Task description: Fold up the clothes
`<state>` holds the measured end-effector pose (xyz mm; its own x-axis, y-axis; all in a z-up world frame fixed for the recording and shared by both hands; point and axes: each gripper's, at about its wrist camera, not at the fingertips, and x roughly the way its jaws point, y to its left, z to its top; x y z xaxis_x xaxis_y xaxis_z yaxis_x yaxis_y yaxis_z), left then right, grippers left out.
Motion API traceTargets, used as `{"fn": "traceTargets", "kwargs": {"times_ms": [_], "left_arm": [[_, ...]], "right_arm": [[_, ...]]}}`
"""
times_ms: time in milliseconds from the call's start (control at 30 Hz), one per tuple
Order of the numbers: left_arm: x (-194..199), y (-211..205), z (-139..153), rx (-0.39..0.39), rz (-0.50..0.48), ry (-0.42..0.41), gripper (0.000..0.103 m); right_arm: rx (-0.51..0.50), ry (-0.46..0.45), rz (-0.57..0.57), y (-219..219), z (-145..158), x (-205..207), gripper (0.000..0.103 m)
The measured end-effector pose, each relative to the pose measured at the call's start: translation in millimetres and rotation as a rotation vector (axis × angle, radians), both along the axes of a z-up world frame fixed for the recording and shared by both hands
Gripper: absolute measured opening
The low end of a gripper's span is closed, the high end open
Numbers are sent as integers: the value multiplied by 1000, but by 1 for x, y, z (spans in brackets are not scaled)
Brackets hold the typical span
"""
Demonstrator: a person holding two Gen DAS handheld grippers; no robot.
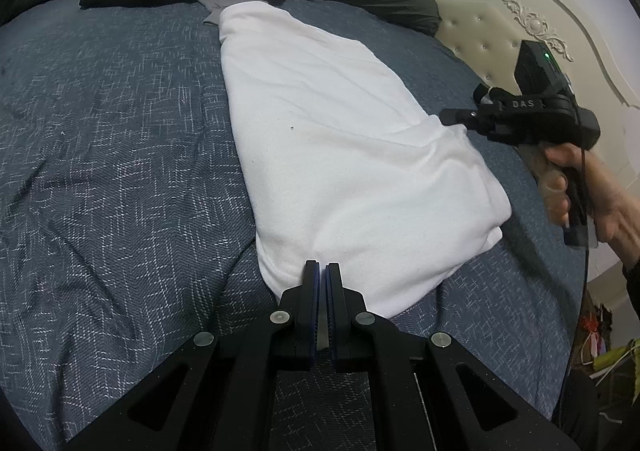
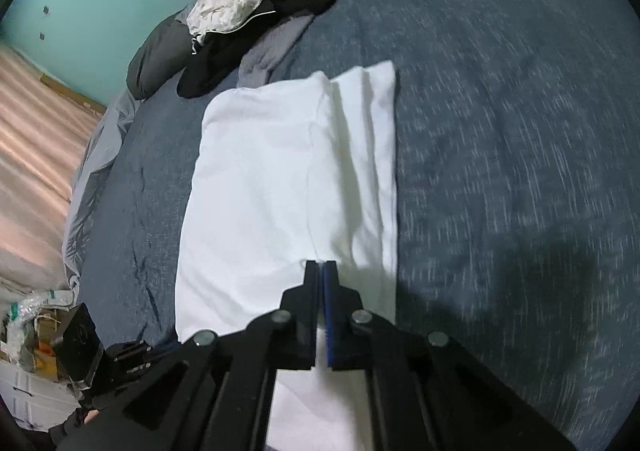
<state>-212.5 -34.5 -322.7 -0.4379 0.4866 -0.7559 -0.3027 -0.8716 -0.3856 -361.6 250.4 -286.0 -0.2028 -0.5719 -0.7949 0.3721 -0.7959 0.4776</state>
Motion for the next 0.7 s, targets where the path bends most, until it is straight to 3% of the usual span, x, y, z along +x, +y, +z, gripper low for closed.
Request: {"fn": "traceTargets", "kwargs": {"times_ms": [167, 300, 467, 600, 700], "left_arm": [[0, 0, 0, -2, -1, 1, 3], [-2, 0, -1, 1, -3, -2, 3], [-6, 5, -2, 2, -4, -4, 3], [-7, 5, -2, -1, -2, -3, 3], [-8, 6, -1, -2, -1, -4, 3]], "right_arm": [[59, 36, -5, -7, 1, -13, 2], [48, 46, -29, 1, 3, -19, 2], [-19, 23, -4, 16, 15, 3, 3], [-26, 18, 6, 26, 18, 28, 12], [-19, 4, 21, 28, 11, 41, 12]]}}
